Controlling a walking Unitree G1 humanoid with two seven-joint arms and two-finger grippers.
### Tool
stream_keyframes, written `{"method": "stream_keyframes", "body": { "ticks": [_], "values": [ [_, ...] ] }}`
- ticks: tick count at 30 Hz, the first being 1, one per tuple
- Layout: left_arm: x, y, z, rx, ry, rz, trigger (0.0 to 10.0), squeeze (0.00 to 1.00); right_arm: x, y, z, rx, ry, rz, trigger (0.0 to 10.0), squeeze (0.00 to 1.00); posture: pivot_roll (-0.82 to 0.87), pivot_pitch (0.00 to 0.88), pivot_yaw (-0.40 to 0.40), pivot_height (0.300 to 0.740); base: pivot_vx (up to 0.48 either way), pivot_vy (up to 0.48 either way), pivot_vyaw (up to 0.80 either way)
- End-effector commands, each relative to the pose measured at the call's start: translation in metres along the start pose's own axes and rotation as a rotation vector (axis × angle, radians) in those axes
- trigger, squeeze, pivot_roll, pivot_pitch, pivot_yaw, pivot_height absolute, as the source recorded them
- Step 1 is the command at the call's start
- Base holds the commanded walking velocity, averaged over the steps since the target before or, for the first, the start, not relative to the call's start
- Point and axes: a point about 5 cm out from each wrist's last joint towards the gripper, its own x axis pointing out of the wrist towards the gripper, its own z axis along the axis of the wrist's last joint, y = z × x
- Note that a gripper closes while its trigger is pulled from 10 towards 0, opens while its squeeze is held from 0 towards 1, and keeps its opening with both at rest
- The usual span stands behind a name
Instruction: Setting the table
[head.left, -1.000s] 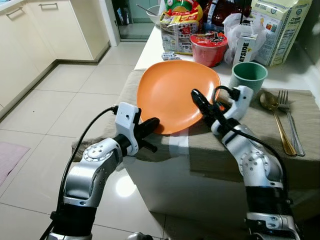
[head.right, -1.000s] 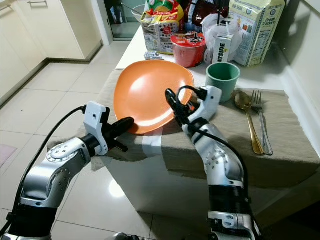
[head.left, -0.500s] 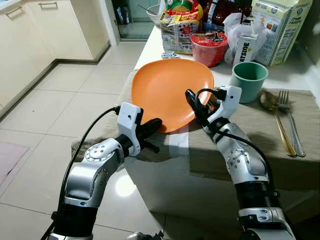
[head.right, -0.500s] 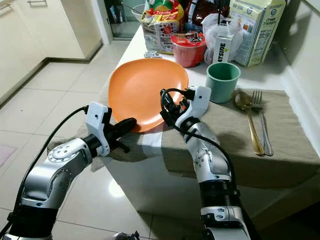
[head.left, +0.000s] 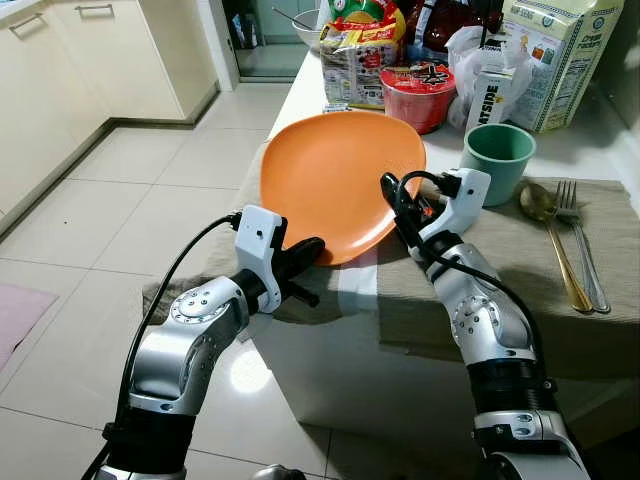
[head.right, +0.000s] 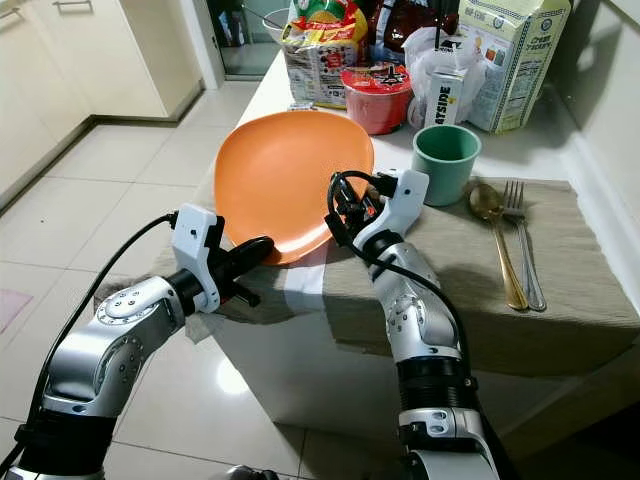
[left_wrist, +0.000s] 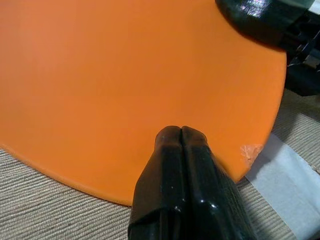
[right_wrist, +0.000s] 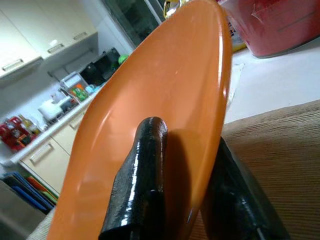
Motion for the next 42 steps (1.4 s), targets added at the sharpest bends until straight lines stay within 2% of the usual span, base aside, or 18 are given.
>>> {"method": "stream_keyframes", "body": {
  "ticks": [1, 11, 21, 28, 34, 35, 36, 42],
  "values": [
    [-0.002, 0.003, -0.008, -0.007, 0.052, 0.013, 10.0, 0.0, -0.001, -0.006, -0.007, 0.022, 0.036, -0.035, 0.0, 0.0, -0.14, 0.054, 0.111, 0.74, 0.0, 0.0, 0.0],
    [-0.001, 0.003, -0.003, 0.014, 0.039, 0.017, 10.0, 0.0, -0.002, -0.007, -0.009, 0.046, 0.042, -0.043, 0.0, 0.0, -0.14, 0.062, 0.113, 0.74, 0.0, 0.0, 0.0],
    [0.0, 0.015, 0.02, 0.105, -0.053, 0.124, 10.0, 0.0, -0.006, -0.009, -0.015, 0.047, 0.059, -0.058, 0.0, 0.0, -0.14, 0.058, 0.114, 0.74, 0.0, 0.0, 0.0],
    [0.0, 0.013, 0.021, 0.12, -0.055, 0.118, 10.0, 0.0, -0.004, -0.006, -0.014, 0.021, 0.054, -0.047, 0.0, 0.0, -0.14, 0.049, 0.113, 0.74, 0.0, 0.0, 0.0],
    [0.0, 0.011, 0.019, 0.117, -0.054, 0.119, 10.0, 0.0, 0.001, -0.007, -0.012, 0.039, 0.068, -0.098, 0.0, 0.0, -0.14, 0.039, 0.112, 0.74, 0.0, 0.0, 0.0],
    [0.0, 0.011, 0.019, 0.116, -0.054, 0.119, 10.0, 0.0, 0.003, -0.007, -0.011, 0.053, 0.067, -0.106, 9.0, 0.0, -0.14, 0.037, 0.111, 0.74, 0.0, 0.0, 0.0],
    [0.0, 0.011, 0.019, 0.116, -0.054, 0.12, 10.0, 0.0, 0.004, -0.007, -0.01, 0.062, 0.065, -0.11, 10.0, 0.0, -0.14, 0.036, 0.111, 0.74, 0.0, 0.0, 0.0],
    [0.0, 0.012, 0.018, 0.114, -0.049, 0.122, 10.0, 0.0, 0.009, -0.008, -0.007, 0.105, 0.062, -0.144, 10.0, 0.0, -0.13, 0.032, 0.11, 0.74, 0.0, 0.0, 0.0]
  ]
}}
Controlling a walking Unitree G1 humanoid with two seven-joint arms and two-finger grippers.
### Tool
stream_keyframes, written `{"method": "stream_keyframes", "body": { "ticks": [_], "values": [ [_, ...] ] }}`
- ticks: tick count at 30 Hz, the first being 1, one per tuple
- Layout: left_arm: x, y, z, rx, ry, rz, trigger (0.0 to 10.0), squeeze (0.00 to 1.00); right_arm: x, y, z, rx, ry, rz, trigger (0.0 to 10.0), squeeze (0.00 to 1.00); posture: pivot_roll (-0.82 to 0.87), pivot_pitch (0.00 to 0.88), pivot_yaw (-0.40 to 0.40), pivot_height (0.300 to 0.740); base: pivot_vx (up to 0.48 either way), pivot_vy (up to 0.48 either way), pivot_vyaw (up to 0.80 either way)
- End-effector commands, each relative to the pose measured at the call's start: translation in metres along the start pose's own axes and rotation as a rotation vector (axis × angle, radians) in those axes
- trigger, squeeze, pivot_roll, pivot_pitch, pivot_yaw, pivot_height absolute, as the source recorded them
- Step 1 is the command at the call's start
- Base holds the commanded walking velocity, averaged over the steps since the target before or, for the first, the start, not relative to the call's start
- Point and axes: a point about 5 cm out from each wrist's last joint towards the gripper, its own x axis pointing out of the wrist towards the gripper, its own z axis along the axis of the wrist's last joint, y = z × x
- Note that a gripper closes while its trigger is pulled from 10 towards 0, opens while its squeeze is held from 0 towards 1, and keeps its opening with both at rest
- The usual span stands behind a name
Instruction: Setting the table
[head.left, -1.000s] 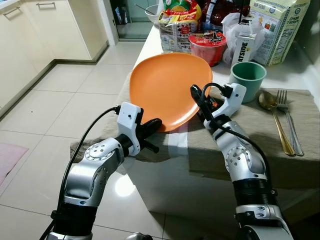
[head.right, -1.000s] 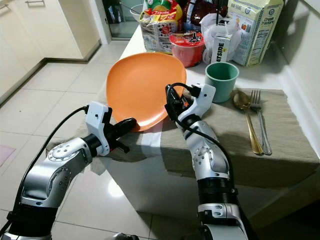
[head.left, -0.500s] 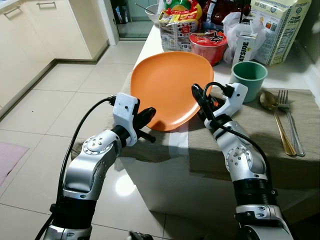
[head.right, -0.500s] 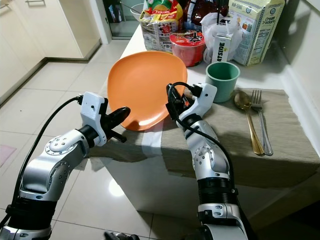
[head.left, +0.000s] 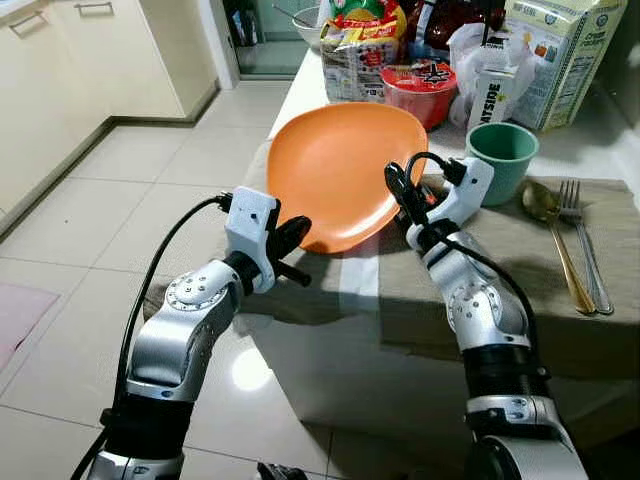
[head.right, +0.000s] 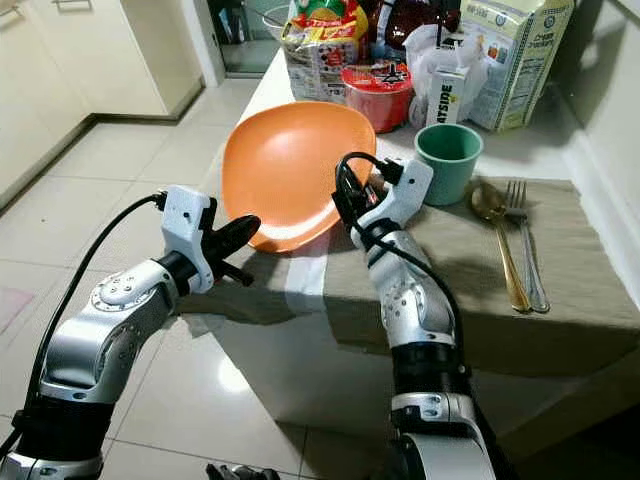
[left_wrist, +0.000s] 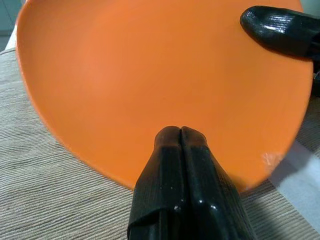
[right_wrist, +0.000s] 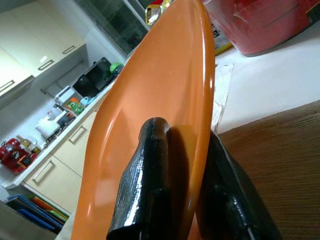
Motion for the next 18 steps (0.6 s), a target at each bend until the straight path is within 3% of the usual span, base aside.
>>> {"method": "stream_keyframes", "body": {
  "ticks": [1, 10, 18],
  "values": [
    [-0.002, 0.002, -0.001, 0.009, 0.003, 0.015, 10.0, 0.0, -0.001, -0.011, -0.015, 0.034, 0.078, -0.088, 10.0, 0.0, -0.13, 0.031, 0.107, 0.74, 0.0, 0.0, 0.0],
    [-0.004, 0.002, 0.001, -0.005, -0.025, 0.067, 10.0, 0.0, 0.008, -0.016, -0.016, 0.242, 0.105, -0.214, 10.0, 0.0, -0.13, 0.025, 0.103, 0.74, 0.0, 0.0, 0.0],
    [-0.011, 0.001, 0.0, -0.038, -0.068, 0.154, 10.0, 0.0, 0.012, -0.018, -0.018, 0.32, 0.101, -0.271, 10.0, 0.0, -0.13, 0.022, 0.099, 0.74, 0.0, 0.0, 0.0]
  ]
}}
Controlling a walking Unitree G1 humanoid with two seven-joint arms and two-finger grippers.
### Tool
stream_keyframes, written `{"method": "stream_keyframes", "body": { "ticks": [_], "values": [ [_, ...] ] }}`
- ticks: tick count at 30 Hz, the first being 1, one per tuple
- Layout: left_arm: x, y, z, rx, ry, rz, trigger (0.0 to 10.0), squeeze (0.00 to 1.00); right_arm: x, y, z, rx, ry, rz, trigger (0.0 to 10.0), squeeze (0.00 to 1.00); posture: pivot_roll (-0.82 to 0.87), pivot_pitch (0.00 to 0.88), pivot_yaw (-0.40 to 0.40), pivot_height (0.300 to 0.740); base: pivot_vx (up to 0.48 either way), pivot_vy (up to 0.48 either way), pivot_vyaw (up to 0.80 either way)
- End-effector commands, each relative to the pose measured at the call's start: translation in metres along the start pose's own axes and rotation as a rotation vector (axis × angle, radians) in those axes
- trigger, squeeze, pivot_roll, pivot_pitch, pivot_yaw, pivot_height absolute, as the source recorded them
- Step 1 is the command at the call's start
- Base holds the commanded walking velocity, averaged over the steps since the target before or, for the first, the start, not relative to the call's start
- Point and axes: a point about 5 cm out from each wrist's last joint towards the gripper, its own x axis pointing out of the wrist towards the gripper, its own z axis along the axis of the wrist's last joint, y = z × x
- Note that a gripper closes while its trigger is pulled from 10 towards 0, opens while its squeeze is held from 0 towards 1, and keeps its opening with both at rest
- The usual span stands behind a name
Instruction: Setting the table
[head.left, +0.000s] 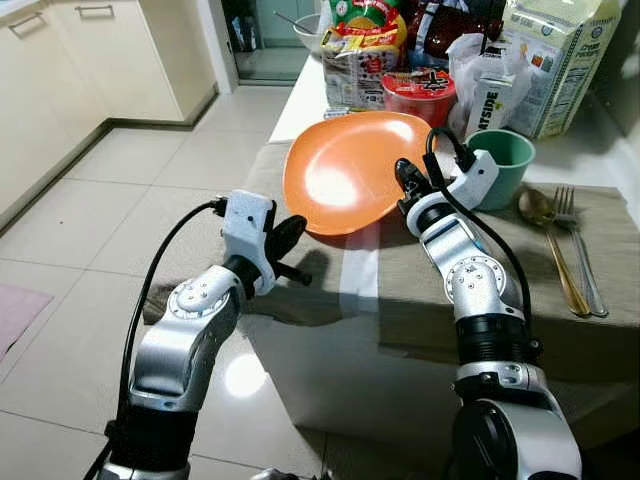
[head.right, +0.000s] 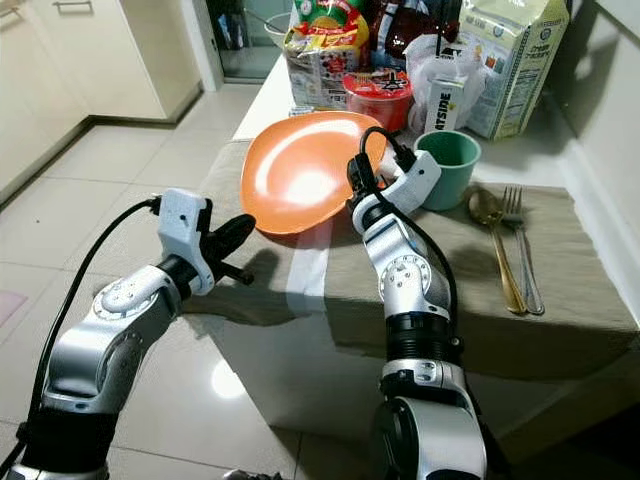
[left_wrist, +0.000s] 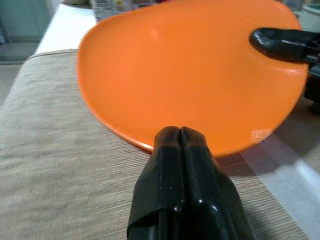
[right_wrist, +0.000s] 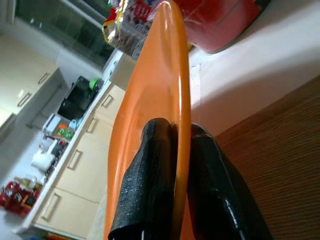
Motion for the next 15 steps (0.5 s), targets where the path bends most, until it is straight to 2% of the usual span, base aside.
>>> {"method": "stream_keyframes", "body": {
  "ticks": [1, 5, 8, 15],
  "values": [
    [-0.006, 0.006, 0.005, 0.009, -0.034, 0.059, 10.0, 0.0, -0.002, -0.019, -0.019, 0.047, 0.074, -0.098, 10.0, 0.0, -0.13, 0.022, 0.099, 0.74, 0.0, 0.0, 0.0],
    [-0.011, 0.011, 0.004, -0.01, -0.063, 0.126, 10.0, 0.0, -0.002, -0.019, -0.02, 0.049, 0.075, -0.105, 10.0, 0.0, -0.13, 0.022, 0.098, 0.74, 0.0, 0.0, 0.0],
    [-0.014, 0.023, 0.003, -0.06, -0.093, 0.233, 10.0, 0.0, -0.001, -0.021, -0.02, 0.031, 0.076, -0.114, 10.0, 0.0, -0.13, 0.022, 0.098, 0.74, 0.0, 0.0, 0.0],
    [-0.014, 0.025, 0.003, -0.084, -0.112, 0.289, 10.0, 0.0, 0.002, -0.016, -0.018, 0.042, 0.076, -0.096, 10.0, 0.0, -0.13, 0.019, 0.091, 0.74, 0.0, 0.0, 0.0]
  ]
}}
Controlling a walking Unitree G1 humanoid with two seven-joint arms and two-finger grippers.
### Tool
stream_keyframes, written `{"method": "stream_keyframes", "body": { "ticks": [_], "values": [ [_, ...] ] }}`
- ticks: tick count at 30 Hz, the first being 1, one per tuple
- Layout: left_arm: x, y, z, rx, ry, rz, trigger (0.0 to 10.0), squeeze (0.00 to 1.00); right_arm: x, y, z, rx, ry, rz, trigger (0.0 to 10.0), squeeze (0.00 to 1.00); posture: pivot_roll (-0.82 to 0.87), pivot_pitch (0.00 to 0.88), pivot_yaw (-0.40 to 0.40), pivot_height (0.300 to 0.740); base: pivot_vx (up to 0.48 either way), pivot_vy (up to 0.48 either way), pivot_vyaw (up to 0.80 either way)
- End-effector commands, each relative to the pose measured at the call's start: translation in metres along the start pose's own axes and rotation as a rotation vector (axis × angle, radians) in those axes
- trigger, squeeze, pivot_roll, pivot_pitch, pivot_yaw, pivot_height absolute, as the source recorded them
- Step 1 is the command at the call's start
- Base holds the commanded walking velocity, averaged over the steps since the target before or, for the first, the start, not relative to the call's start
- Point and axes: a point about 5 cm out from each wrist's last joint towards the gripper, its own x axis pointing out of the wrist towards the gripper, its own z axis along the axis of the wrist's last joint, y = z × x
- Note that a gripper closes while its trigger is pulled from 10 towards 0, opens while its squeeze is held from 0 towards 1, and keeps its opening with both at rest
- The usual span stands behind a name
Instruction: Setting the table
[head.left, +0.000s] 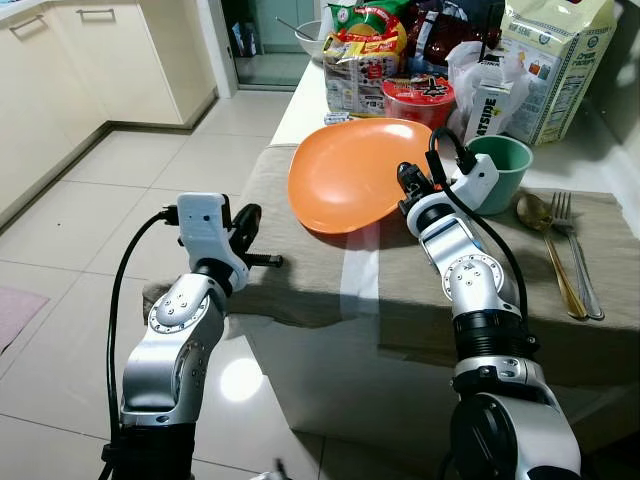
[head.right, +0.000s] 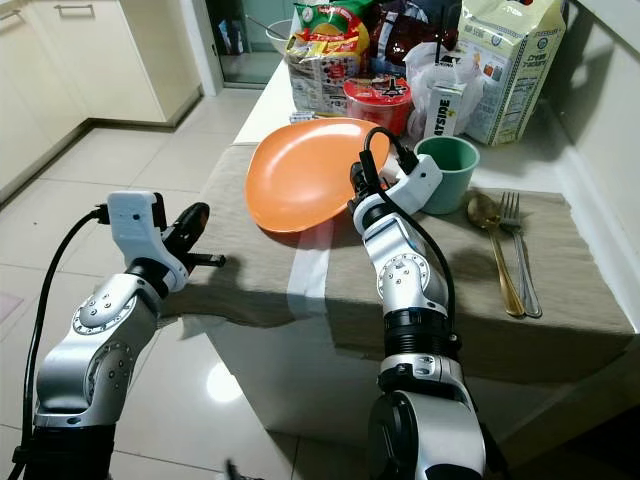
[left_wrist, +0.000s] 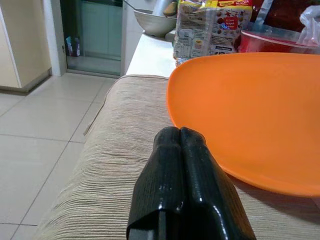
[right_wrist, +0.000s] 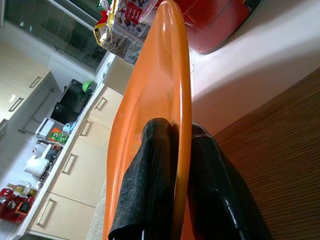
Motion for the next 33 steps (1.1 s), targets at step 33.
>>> {"method": "stream_keyframes", "body": {
  "ticks": [33],
  "values": [
    [0.003, -0.003, 0.002, 0.002, -0.029, 0.01, 10.0, 0.0, 0.0, -0.003, -0.02, -0.051, 0.077, -0.001, 10.0, 0.0, -0.13, 0.022, 0.083, 0.74, -0.283, 0.0, 0.0]
  ]
}}
